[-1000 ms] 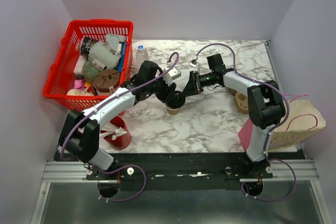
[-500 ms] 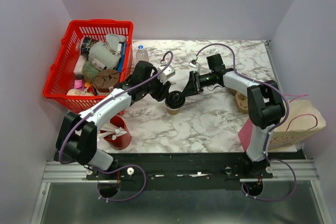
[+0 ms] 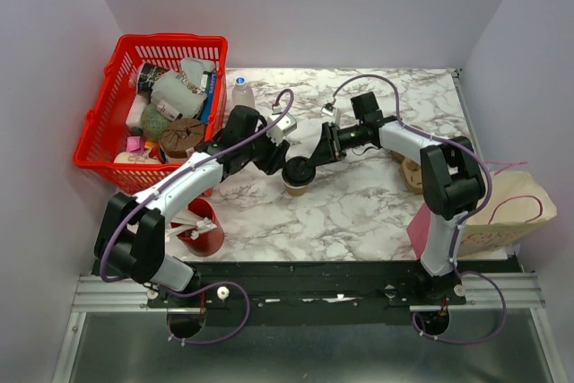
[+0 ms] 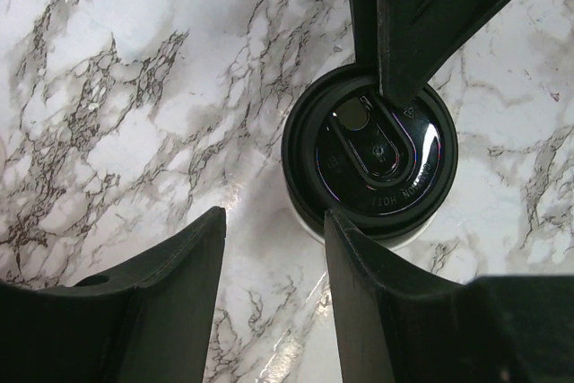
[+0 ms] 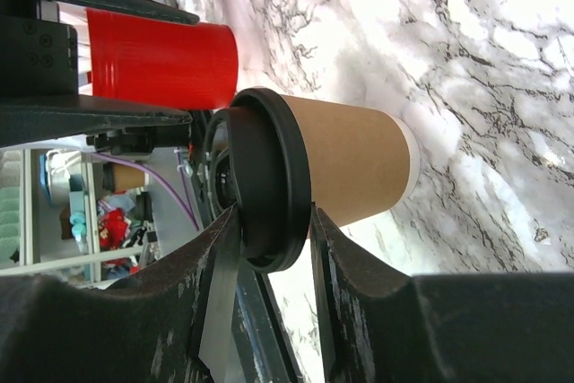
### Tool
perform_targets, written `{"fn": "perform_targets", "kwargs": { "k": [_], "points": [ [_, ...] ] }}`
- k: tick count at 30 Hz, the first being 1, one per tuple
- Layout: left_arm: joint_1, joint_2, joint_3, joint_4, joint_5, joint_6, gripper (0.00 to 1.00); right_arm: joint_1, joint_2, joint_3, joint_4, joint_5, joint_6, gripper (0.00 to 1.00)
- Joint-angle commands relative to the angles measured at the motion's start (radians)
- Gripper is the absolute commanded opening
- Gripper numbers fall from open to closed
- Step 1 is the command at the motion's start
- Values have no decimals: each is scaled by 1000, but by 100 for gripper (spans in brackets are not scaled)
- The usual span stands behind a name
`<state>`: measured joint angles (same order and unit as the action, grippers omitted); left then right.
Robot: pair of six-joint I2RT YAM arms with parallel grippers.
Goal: Pack the takeout coffee
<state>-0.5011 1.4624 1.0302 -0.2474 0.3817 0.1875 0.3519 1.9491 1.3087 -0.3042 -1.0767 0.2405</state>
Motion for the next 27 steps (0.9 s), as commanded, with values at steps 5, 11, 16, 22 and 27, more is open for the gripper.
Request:
{"fn": "perform_targets", "kwargs": {
  "k": [5, 11, 16, 22, 27],
  "points": [
    [1, -27, -21, -16, -17, 13, 56, 13, 30, 37, -27, 27, -23, 48],
    [3, -27, -27, -16, -15, 12, 56, 18, 34, 40, -30, 29, -23, 49],
    [3, -33, -32, -20, -15, 9, 56, 24, 37, 46, -33, 35, -23, 51],
    [4, -34, -39, -24, -15, 9, 57, 36, 42, 57, -38, 46, -24, 51],
    [6, -36, -42, -24, -12, 7, 57, 44, 47, 67, -44, 57, -26, 52]
  ]
}}
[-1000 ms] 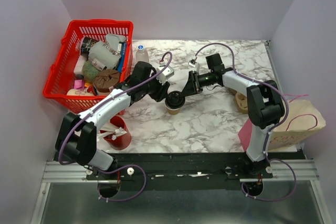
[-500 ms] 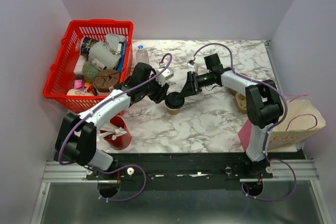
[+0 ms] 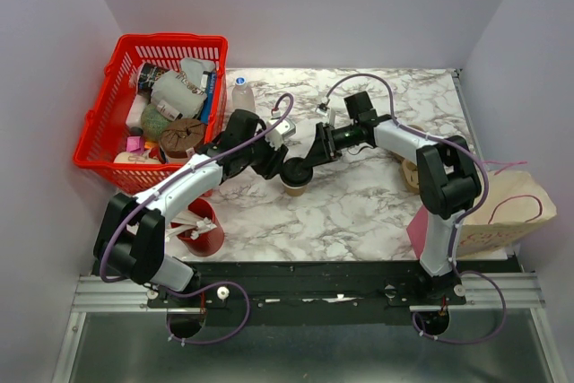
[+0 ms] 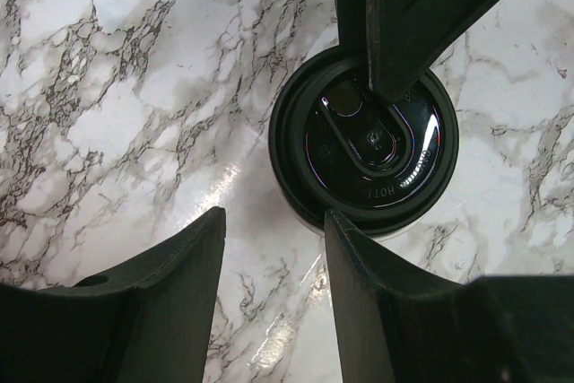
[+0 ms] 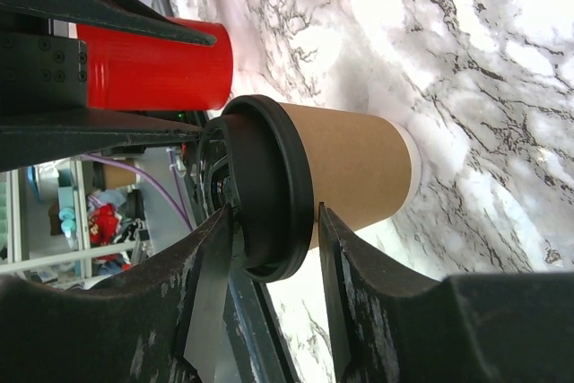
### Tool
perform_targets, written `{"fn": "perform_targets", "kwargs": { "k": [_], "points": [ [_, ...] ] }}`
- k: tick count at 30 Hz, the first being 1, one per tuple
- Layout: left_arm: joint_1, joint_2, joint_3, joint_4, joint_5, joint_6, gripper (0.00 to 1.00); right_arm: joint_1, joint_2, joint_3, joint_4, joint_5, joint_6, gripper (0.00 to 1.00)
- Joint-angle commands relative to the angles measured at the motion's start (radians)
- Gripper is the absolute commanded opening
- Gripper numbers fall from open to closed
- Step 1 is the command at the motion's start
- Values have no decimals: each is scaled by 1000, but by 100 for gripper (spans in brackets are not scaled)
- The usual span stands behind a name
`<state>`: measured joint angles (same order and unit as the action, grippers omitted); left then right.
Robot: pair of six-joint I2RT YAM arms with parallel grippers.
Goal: Pack the takeout coffee
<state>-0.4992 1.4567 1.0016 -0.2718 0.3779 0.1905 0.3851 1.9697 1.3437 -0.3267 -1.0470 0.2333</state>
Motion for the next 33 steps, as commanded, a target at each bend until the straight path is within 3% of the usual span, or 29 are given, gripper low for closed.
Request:
{"fn": "perform_targets", "kwargs": {
  "k": [1, 33],
  "points": [
    [5, -32, -12, 0, -7, 4, 57, 12, 26, 32, -21, 27, -19, 52],
    [5, -41, -38, -3, -11, -3, 57, 54, 32, 64, -77, 133, -69, 63]
  ]
}}
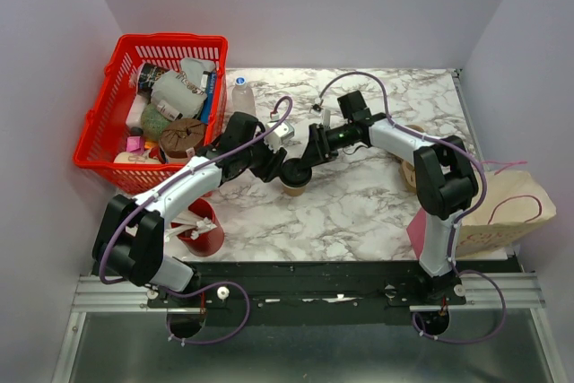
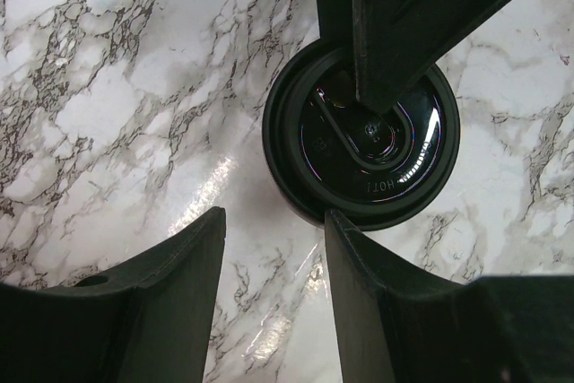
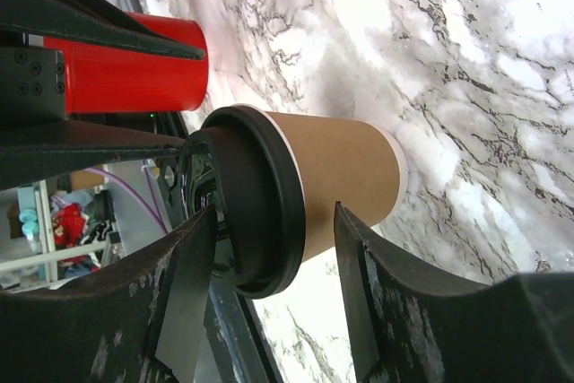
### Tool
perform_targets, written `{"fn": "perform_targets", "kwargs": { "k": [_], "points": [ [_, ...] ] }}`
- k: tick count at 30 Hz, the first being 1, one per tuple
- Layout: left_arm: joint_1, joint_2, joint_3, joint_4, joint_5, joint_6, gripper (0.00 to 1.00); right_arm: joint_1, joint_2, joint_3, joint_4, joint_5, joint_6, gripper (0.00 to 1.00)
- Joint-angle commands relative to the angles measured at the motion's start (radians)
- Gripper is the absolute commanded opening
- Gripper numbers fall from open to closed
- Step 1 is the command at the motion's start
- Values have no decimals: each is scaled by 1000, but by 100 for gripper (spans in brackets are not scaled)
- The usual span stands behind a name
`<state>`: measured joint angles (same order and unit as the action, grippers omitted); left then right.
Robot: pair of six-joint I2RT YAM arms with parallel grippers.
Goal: Pack the takeout coffee
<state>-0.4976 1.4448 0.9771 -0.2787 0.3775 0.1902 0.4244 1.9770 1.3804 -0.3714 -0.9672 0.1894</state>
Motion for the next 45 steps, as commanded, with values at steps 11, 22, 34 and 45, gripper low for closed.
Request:
{"fn": "perform_targets", "kwargs": {
  "k": [11, 22, 34, 45],
  "points": [
    [5, -29, -20, 13, -14, -14, 57, 30, 40, 57, -54, 104, -21, 64],
    [7, -20, -23, 18, -17, -32, 58, 56, 52, 86, -93, 173, -41, 64],
    [16, -40, -23, -4, 55, -41, 62, 65, 60, 106, -126, 226, -64, 64],
    [24, -40, -15, -8, 38, -46, 63, 66, 63, 100, -126, 212, -88, 63]
  ]
}}
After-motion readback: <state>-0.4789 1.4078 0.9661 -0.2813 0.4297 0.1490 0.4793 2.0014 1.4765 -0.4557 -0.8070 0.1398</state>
